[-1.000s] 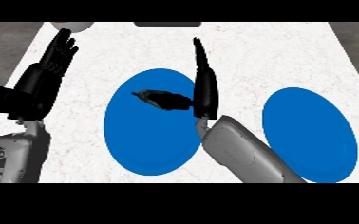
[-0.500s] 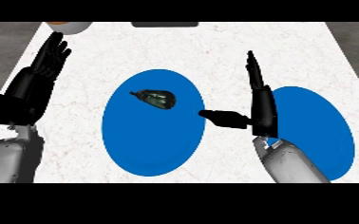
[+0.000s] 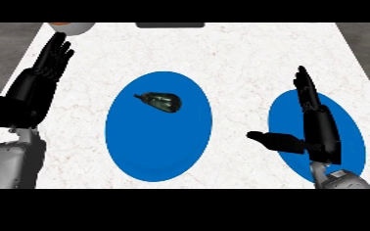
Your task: Pick the eggplant from the plate and place it in the plate
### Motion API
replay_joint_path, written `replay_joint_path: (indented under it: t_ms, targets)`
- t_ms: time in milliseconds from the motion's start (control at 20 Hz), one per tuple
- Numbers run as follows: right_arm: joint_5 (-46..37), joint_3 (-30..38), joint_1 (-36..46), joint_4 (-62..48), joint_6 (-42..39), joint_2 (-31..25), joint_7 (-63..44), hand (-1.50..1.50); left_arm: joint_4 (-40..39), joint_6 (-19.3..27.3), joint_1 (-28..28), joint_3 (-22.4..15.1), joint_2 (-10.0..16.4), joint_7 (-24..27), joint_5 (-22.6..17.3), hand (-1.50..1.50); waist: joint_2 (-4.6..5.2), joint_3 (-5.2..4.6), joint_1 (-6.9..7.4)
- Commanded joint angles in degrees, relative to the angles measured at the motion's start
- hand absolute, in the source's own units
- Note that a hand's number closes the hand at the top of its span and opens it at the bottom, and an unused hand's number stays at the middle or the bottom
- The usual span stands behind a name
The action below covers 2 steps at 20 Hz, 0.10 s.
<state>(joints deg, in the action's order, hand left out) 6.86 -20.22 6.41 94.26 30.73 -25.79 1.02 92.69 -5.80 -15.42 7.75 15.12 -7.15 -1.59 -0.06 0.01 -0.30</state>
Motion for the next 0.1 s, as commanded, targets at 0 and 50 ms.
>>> replay_joint_path:
  t_ms: [0,50]
  targets:
    - [-0.62,4.94,-5.00,3.77,-2.51,-1.27,1.60,-1.50,-1.44,-0.98,-0.75,0.67,-0.02,0.40,-0.35,0.00,0.01,-0.01,-0.02]
    - [0.71,6.98,-4.98,0.66,-4.96,-4.04,4.54,-1.50,4.89,0.38,2.19,-1.59,-1.40,-3.22,0.49,0.00,-0.05,0.01,0.18]
